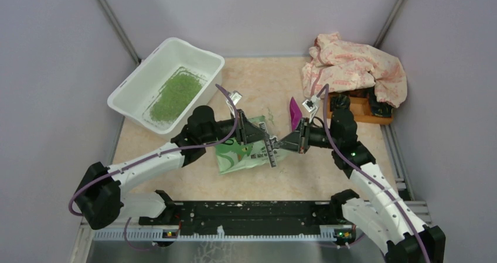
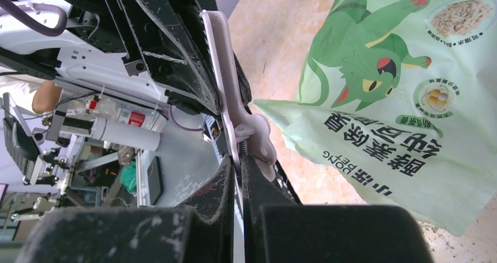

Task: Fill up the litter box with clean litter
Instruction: Pick up the clamp at the center of the board.

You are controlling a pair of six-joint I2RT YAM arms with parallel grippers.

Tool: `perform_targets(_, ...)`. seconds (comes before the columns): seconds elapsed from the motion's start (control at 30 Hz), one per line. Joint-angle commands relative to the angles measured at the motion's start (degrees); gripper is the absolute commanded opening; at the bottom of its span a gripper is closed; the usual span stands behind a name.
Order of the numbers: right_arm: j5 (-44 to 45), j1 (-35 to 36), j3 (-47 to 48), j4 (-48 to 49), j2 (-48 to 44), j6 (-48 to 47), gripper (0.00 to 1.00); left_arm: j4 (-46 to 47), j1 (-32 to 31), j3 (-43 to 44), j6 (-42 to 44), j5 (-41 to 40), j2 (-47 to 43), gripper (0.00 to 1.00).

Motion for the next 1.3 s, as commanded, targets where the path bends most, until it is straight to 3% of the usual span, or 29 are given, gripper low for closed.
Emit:
perform_targets(0.0,-1.8,1.1,0.3,4.0,-0.7,0.7,0.0,2.5,-0.2,0.0,0.6,0.4,0.4,0.16)
perform_targets(0.07,-2.0,1.1,0.4,3.3,-0.9,0.4,0.0,2.6,-0.2,0.2,0.8,0.6,0.2,0.11)
perform_targets(0.23,0.0,1.1,4.5,-5.7,-2.0,-6.2,0.34,2.0,0.5,1.4,-1.4,4.1,-0.1,0.1)
perform_targets(0.37,3.5,1.1,7.3,-11.2,-4.4,-10.8,0.45,1.2,2.1,2.1,-5.2,9.7,-0.3,0.11)
perform_targets(0.47,2.8,1.1,6.4,-9.3,-5.9,-10.3,0.52,4.8,2.7,1.1,-9.1,12.9,-0.8,0.13)
perform_targets(0.67,-2.1,1.1,2.4,0.2,-5.6,-5.2,0.54,11.1,3.2,0.0,-15.5,17.8,1.4,0.14)
perform_targets(0.83,-2.9,1.1,2.7,0.3,-4.5,-5.3,0.55,20.8,3.3,-1.6,-22.1,20.7,5.2,0.15)
perform_targets(1.27,-5.2,1.1,2.6,-0.8,-3.6,-4.7,0.45,23.1,3.4,-1.8,-21.2,19.3,7.8,0.15)
